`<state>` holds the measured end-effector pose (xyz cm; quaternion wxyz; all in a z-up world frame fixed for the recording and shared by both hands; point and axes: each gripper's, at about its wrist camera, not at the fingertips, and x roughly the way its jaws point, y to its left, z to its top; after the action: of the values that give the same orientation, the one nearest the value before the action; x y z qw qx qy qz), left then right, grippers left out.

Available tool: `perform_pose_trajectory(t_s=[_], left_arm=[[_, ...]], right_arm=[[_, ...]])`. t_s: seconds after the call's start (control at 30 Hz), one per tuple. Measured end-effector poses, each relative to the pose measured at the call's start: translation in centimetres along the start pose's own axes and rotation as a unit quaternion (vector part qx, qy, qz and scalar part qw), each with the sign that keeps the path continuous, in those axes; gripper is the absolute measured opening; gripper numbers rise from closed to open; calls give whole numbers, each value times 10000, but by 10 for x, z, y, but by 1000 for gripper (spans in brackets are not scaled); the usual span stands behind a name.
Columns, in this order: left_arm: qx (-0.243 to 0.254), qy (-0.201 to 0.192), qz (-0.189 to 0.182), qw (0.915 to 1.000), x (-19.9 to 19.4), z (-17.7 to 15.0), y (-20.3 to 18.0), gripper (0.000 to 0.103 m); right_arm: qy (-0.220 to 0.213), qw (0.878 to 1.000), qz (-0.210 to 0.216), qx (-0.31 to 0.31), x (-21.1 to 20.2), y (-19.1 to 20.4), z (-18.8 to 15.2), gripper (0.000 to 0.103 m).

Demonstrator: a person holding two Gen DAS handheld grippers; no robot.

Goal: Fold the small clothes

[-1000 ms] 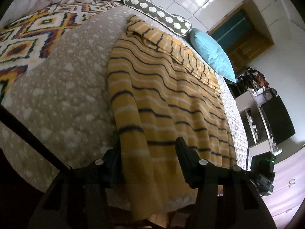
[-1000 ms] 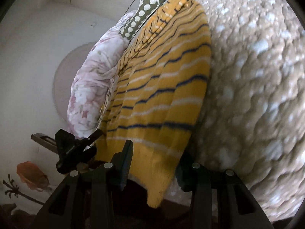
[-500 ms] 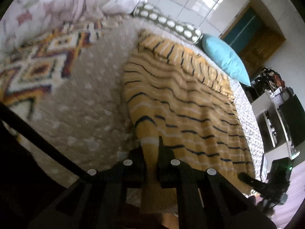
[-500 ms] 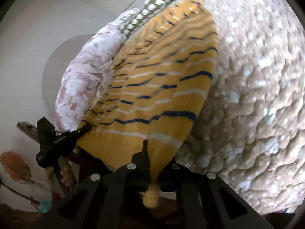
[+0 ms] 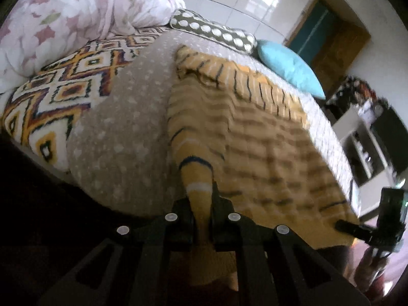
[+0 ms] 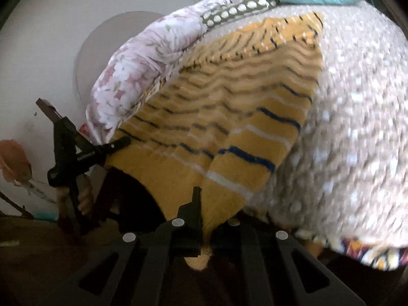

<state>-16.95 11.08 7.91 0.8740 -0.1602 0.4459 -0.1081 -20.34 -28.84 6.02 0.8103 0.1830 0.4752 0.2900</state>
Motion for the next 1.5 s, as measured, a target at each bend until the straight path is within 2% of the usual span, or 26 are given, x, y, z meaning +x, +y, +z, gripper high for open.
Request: perform_pose_trajectory(t_s=[0.13,0.2,0.3,0.37,0.43,0.6,0.73,0.8,0.87,0.93,1.0,1.03,1.07,1.2,1.23,1.37,1.5], left_arm=[[159,-538,80,9984,0,53,-13,8],[360,-828,205,9957,12,94,-28,8],[369,-958,272,9943,41,150,-39,8],[290,-895,391,9948,75,192,-43,8],[237,-744,537,9955,107,220,-47,8],[414,-289,1128,9923,191,265,-57,9],[176,76,1099,9938,236,280,-45,13],[-71,188,899,9958,248,285,-34,15],[-419,315,521,9973,255,288,-21,22],[-748,354,144,9965,257,291,-10,39],[-974,277,-4,9949,255,294,-2,50],[-1025,188,38,9945,253,296,2,57],[-1054,98,102,9943,249,299,5,60],[-1106,-26,234,9936,240,311,17,62],[-1081,-38,250,9938,238,312,17,62],[-777,-11,344,9964,230,307,13,65],[-166,143,611,9979,233,293,5,67]], right_arm=[[-477,9985,-132,-225,-2,9,49,6],[-815,9956,-342,-316,-3,11,87,6],[-1228,9902,-609,-255,2,7,144,6],[-1412,9866,-803,-176,9,-3,183,6],[-1463,9838,-1036,-42,23,-21,218,6],[-1296,9802,-1471,268,70,-62,271,6],[-1136,9787,-1577,655,100,-101,299,6],[-1053,9777,-1584,888,111,-122,311,9],[-994,9755,-1520,1246,119,-142,318,15],[-931,9720,-1390,1652,125,-163,324,19],[-943,9682,-1292,1924,129,-178,328,20],[-956,9663,-1245,2042,131,-185,331,20],[-972,9651,-1203,2113,131,-188,332,23],[-1144,9583,-943,2441,131,-200,341,48],[-1172,9564,-912,2513,131,-202,344,49],[-1335,9532,-1199,2432,120,-196,355,54],[-1441,9552,-1575,2049,96,-185,353,58]])
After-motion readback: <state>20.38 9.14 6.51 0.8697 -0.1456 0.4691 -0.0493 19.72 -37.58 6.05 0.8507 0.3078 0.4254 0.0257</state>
